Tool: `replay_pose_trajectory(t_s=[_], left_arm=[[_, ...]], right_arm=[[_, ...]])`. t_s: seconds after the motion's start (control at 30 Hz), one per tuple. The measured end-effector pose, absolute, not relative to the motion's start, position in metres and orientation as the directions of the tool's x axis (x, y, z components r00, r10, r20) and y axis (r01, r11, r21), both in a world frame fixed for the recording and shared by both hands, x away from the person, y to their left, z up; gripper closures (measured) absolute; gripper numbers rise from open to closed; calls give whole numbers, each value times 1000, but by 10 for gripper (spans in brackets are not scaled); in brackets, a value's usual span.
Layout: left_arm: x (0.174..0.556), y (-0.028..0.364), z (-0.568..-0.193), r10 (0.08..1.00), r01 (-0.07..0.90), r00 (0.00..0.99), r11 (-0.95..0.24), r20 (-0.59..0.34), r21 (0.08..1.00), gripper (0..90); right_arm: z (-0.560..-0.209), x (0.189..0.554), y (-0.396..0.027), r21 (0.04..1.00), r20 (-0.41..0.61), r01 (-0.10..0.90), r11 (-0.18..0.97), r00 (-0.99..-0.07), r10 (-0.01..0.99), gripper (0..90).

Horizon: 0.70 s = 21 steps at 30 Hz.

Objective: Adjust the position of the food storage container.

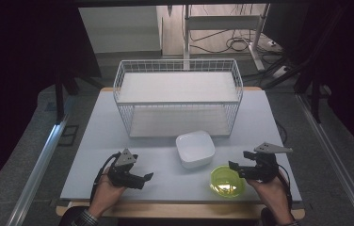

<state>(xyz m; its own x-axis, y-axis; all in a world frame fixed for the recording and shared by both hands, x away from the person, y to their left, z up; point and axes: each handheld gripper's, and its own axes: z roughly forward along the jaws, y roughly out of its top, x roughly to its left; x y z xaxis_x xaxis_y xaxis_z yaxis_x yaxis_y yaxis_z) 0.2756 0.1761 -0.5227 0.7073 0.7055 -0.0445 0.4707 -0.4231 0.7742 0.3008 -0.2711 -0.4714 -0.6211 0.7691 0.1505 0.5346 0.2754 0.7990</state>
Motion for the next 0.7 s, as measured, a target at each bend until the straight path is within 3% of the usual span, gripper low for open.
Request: replay_pose_trajectory(t_s=[0.1, 0.13, 0.17, 0.47, 0.7], left_arm=[[275, 176, -522, 704, 464, 709, -426, -38, 776, 75], [275, 176, -522, 704, 464, 709, -425, -38, 777, 76], [275, 176, -522, 704, 464, 709, -425, -38, 777, 76], [275, 176, -523, 706, 467, 707, -424, -39, 776, 74], [276, 176, -524, 705, 469, 708, -430, -38, 771, 73]], right_arm=[[-467, 295, -266, 797, 105, 506, 331, -655, 749, 394], [-464, 290, -261, 793, 79, 487, 365, -677, 732, 490], [-464, 290, -261, 793, 79, 487, 365, -677, 732, 490], [-454, 267, -233, 754, 93, 454, 474, -789, 607, 859], [-455, 256, -220, 724, 102, 449, 523, -820, 563, 894]])
